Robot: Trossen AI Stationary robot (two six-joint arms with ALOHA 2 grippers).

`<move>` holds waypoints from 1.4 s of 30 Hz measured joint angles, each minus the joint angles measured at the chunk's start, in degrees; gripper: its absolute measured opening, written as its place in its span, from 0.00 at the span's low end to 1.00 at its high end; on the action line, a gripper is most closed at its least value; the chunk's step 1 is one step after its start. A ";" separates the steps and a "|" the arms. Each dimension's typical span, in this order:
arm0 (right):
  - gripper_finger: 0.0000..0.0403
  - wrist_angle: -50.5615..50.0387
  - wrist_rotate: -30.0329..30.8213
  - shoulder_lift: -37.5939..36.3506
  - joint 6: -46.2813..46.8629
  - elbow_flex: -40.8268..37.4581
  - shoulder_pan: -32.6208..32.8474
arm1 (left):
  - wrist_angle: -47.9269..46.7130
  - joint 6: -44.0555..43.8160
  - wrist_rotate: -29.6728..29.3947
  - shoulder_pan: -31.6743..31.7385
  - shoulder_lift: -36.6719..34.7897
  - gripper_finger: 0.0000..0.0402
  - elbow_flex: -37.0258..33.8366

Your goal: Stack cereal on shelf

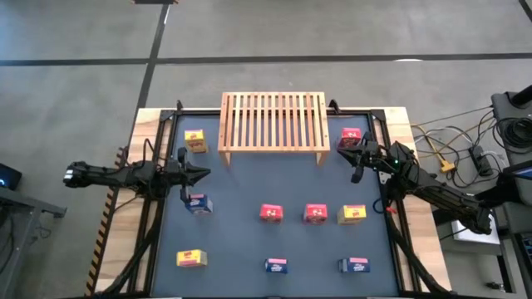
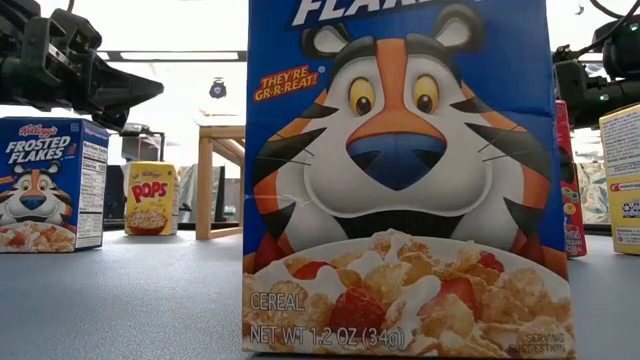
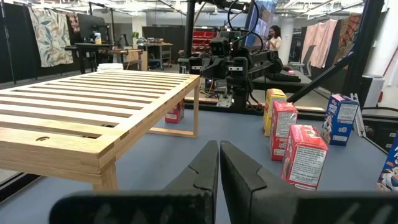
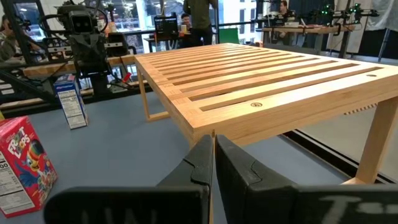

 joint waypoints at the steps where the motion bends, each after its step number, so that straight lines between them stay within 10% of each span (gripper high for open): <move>1: 0.02 -0.01 0.00 0.00 0.00 -0.01 0.01 | -0.01 -0.01 -0.02 -0.02 -0.01 0.00 0.00; 24: 0.02 -0.01 0.00 0.00 0.07 -0.01 0.00 | 1.51 -2.92 0.83 -0.03 -0.01 0.00 0.35; 42: 0.02 -0.04 0.00 0.01 0.00 -0.01 0.01 | -20.75 -2.48 6.04 0.00 12.74 0.00 34.69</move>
